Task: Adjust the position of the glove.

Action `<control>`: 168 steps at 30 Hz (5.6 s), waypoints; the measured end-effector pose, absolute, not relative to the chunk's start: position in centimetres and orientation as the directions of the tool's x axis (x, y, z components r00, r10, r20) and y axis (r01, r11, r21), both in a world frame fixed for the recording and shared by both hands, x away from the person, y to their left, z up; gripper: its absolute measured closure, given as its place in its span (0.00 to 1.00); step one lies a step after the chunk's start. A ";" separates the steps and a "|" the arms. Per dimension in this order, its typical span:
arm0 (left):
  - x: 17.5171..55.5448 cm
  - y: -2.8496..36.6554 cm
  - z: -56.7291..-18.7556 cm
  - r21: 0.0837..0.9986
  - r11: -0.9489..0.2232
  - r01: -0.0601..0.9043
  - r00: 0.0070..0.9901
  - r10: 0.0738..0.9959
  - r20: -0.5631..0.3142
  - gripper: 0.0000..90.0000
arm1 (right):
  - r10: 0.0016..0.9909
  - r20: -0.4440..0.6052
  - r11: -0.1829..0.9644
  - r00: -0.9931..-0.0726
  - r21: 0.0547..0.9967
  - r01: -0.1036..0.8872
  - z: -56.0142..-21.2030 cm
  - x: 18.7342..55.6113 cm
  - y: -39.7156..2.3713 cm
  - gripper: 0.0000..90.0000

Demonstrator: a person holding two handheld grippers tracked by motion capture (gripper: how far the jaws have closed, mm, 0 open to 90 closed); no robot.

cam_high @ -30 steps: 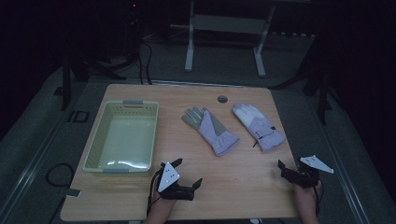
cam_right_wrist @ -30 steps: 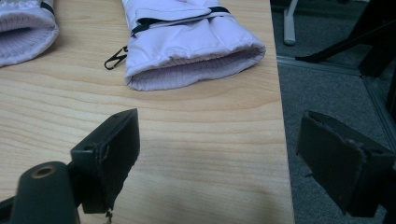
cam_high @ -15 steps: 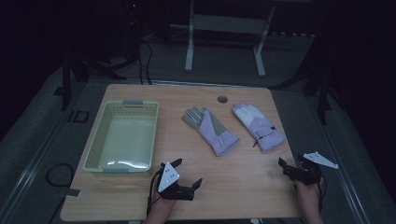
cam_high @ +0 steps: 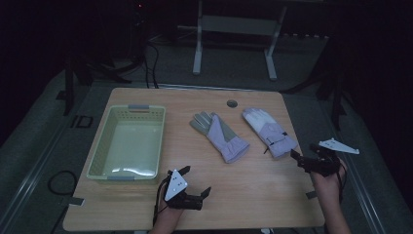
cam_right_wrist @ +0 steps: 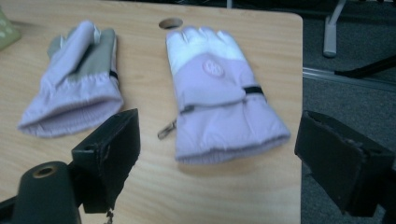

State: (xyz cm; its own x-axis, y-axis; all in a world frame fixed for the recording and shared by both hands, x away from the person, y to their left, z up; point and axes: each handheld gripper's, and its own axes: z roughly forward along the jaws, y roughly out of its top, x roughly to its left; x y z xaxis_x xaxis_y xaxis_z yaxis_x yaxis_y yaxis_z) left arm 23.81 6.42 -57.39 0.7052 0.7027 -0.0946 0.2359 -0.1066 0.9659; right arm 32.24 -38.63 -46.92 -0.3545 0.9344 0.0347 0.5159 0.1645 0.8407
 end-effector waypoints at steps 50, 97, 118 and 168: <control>24.0 6.5 -57.4 0.961 -0.101 0.257 0.719 0.685 -0.120 0.00 | 0.772 0.002 0.408 -0.636 0.766 0.497 -46.8 42.8 -22.0 0.55; 24.0 6.5 -57.4 0.960 -0.098 0.264 0.725 0.676 -0.130 0.00 | 0.826 0.097 0.363 -0.555 0.662 0.655 -51.5 45.4 -17.6 0.91; 24.0 6.3 -57.4 0.961 -0.106 0.254 0.727 0.676 -0.117 0.00 | 0.909 0.299 -0.038 -0.290 0.753 0.656 -50.3 36.9 -17.7 0.91; 24.0 6.2 -57.4 0.960 -0.094 0.265 0.725 0.675 -0.134 0.00 | 0.865 0.025 0.288 -0.502 0.794 0.536 -48.9 38.5 -25.8 0.62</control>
State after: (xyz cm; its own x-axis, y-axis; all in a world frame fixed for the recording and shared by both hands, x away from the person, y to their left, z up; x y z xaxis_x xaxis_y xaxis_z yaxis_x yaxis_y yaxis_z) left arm 24.04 6.25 -57.38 0.7254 0.6751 -0.1342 0.2652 -0.0942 0.9596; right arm 38.48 -25.77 -48.94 -0.5017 0.8647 0.0253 0.5360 0.2877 0.7937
